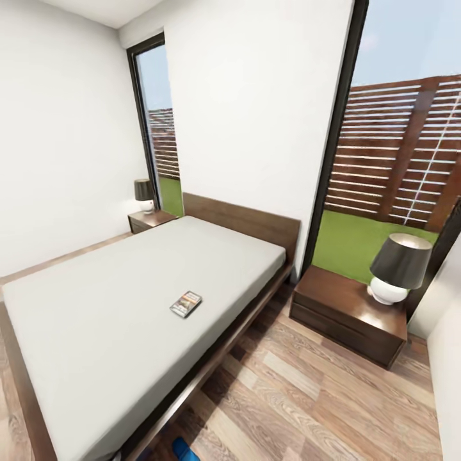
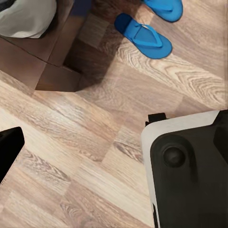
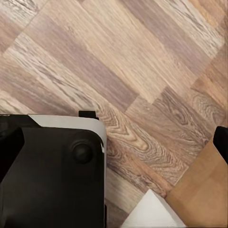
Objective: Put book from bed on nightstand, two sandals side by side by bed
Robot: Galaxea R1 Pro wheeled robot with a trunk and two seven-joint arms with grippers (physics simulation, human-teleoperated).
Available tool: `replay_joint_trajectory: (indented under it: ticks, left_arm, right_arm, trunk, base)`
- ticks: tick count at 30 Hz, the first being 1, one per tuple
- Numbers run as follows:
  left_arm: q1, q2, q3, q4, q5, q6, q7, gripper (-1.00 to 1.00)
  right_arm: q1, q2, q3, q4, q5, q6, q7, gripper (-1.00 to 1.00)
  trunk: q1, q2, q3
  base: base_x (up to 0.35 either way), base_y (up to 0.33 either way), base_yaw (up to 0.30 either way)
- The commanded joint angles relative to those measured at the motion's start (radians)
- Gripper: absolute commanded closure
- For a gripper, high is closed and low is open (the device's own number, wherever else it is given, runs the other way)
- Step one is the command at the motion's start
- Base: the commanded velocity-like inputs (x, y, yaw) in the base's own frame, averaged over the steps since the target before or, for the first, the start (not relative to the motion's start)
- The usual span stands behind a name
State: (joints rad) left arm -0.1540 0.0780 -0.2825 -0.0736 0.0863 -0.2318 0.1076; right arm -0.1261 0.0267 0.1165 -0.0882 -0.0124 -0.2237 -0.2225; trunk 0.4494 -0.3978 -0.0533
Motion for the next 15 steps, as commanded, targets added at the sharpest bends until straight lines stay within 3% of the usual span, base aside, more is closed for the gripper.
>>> replay_joint_trajectory:
  ticks: [1,15]
  left_arm:
    - [-0.001,0.0,-0.009,0.0,0.009,-0.003,0.003,-1.0]
    - [0.0,-0.001,-0.01,0.0,0.008,-0.002,0.003,-1.0]
  right_arm:
    - [-0.001,0.0,0.008,0.001,-0.001,-0.002,-0.006,-1.0]
    - [-0.001,-0.001,0.008,0.002,-0.001,-0.002,-0.006,-1.0]
  trunk:
    - [0.001,-0.002,-0.002]
    - [0.001,-0.002,-0.002]
  base:
    - [0.0,0.0,-0.294]
    - [0.0,0.0,-0.294]
